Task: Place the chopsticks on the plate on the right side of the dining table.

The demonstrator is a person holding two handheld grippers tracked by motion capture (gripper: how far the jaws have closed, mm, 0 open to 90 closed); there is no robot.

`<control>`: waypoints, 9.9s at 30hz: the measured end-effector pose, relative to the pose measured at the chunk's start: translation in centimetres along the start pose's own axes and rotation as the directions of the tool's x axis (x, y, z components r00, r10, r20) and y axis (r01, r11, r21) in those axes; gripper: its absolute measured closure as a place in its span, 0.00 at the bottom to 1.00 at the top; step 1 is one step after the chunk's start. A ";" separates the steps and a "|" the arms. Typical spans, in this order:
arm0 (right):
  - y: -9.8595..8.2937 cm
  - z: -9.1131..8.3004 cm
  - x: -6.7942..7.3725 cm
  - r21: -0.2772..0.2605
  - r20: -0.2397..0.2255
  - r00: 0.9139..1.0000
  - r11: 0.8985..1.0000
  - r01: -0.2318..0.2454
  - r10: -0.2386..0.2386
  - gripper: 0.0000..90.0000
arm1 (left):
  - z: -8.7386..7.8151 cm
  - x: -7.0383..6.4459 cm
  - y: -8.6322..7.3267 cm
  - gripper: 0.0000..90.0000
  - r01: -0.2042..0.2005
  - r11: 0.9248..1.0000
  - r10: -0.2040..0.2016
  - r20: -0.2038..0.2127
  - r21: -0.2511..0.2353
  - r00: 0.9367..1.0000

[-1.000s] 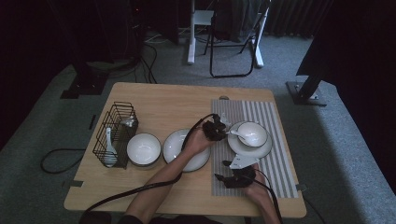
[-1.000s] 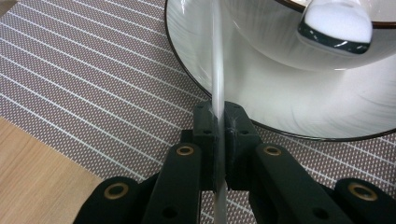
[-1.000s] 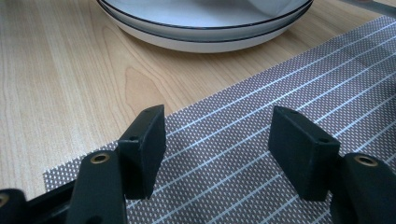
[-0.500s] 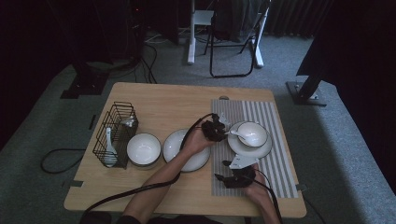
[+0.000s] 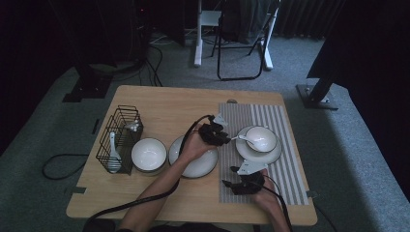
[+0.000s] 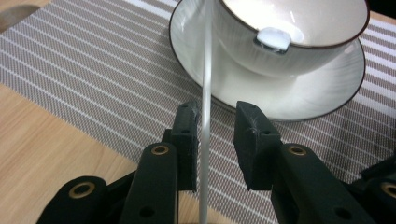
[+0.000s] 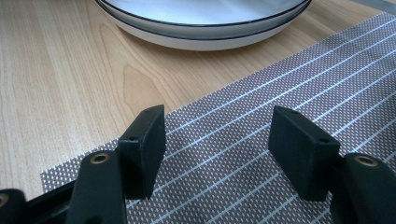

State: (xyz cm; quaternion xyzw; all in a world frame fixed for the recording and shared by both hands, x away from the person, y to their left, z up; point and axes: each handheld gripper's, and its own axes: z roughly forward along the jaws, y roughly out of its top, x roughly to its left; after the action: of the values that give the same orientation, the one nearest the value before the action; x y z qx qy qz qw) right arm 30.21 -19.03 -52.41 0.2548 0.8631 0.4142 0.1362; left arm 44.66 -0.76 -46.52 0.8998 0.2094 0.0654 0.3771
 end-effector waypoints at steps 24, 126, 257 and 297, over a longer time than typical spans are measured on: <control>0.0 0.0 -0.1 -0.001 -0.006 1.000 1.000 -0.004 0.004 0.41 | 1.1 0.3 -1.3 0.89 0.000 0.995 -0.002 0.012 0.102 1.000; 0.1 0.3 0.1 0.022 0.009 1.000 1.000 0.014 -0.014 0.40 | -10.1 -3.1 -0.1 0.78 -0.083 0.985 0.102 0.118 -0.154 0.988; 0.2 0.4 0.1 0.037 0.006 1.000 0.999 0.015 -0.015 0.39 | -30.6 5.5 -11.3 0.68 0.032 0.985 -0.068 -0.212 -0.172 0.975; 0.1 0.4 0.1 0.036 0.004 1.000 0.999 0.012 -0.012 0.39 | -26.5 10.8 -11.6 0.68 0.153 0.984 -0.169 -0.203 -0.094 0.964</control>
State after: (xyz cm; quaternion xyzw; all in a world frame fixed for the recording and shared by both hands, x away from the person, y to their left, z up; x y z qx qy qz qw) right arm 30.33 -18.63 -52.53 0.2529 0.8717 0.3971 0.1357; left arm 43.34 28.37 -36.40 0.8525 0.3179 0.1376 0.3916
